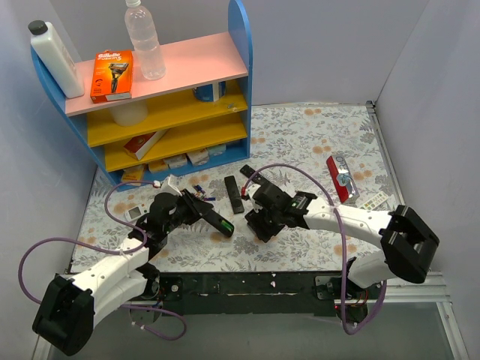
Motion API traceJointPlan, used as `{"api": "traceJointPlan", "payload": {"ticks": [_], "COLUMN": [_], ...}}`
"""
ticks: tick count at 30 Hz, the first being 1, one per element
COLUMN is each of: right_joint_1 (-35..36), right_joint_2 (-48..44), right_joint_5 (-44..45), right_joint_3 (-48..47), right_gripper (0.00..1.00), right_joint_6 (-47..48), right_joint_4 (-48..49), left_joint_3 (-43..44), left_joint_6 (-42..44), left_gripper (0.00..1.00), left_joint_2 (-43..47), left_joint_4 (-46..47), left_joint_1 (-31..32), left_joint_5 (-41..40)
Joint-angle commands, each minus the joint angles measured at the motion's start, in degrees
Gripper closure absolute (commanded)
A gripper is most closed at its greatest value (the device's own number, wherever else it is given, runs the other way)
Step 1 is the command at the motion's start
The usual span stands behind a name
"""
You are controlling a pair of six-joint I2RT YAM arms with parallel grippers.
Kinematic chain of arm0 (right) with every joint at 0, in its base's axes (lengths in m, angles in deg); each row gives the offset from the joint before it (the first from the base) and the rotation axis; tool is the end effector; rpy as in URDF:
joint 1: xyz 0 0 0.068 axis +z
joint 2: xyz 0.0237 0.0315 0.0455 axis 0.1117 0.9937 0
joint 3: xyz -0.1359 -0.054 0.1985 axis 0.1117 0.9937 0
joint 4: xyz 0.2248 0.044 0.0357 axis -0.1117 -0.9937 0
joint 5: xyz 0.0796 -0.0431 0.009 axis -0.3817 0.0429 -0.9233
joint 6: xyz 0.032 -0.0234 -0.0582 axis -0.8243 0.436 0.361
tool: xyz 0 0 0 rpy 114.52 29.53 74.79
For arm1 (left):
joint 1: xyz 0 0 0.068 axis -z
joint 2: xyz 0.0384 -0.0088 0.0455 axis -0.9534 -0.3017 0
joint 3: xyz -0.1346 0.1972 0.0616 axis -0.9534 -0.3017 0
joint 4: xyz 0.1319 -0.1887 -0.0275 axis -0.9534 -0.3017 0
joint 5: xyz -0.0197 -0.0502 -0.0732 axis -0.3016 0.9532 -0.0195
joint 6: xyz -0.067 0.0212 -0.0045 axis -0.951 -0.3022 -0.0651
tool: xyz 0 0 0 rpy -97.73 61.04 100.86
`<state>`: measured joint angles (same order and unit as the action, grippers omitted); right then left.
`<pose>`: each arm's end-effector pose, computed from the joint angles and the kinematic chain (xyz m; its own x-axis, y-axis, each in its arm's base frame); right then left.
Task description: Load the batteries into the remote control
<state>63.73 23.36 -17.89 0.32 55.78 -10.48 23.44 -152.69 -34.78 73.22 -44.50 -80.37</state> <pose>0.1459 0.2235 0.1818 -0.5940 -0.5919 -0.5448 -0.7353 0.6742 0.0693 0.1689 -0.0963 0.1647 -0.5286 -0.8445 0.0862 -0.4251 0.1754 -0.8880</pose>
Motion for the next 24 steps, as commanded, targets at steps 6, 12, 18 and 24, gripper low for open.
{"api": "traceJointPlan", "payload": {"ticks": [6,12,18,24], "right_joint_1": [-0.10,0.77,3.23,4.56], "right_joint_2": [5.62,9.92,15.90,19.95], "right_joint_5": [-0.83,-4.87,-10.32,-16.21], "right_joint_3": [2.75,1.53,-3.74,-10.33], "right_gripper": [0.37,0.37,0.37,0.37], "right_joint_6": [-4.63,-5.08,-5.25,-4.81], "right_joint_4": [2.90,7.11,10.72,13.97], "left_joint_3": [0.69,1.83,5.78,11.14], "left_joint_6": [0.27,-0.26,-0.17,2.02], "left_gripper": [1.00,1.00,1.00,1.00], "left_joint_2": [6.97,12.86,18.12,23.32], "left_joint_4": [-6.84,-13.35,-21.34,-28.73], "left_joint_1": [0.18,0.18,0.18,0.18], "left_joint_5": [-7.71,-12.39,-18.01,-23.20]}}
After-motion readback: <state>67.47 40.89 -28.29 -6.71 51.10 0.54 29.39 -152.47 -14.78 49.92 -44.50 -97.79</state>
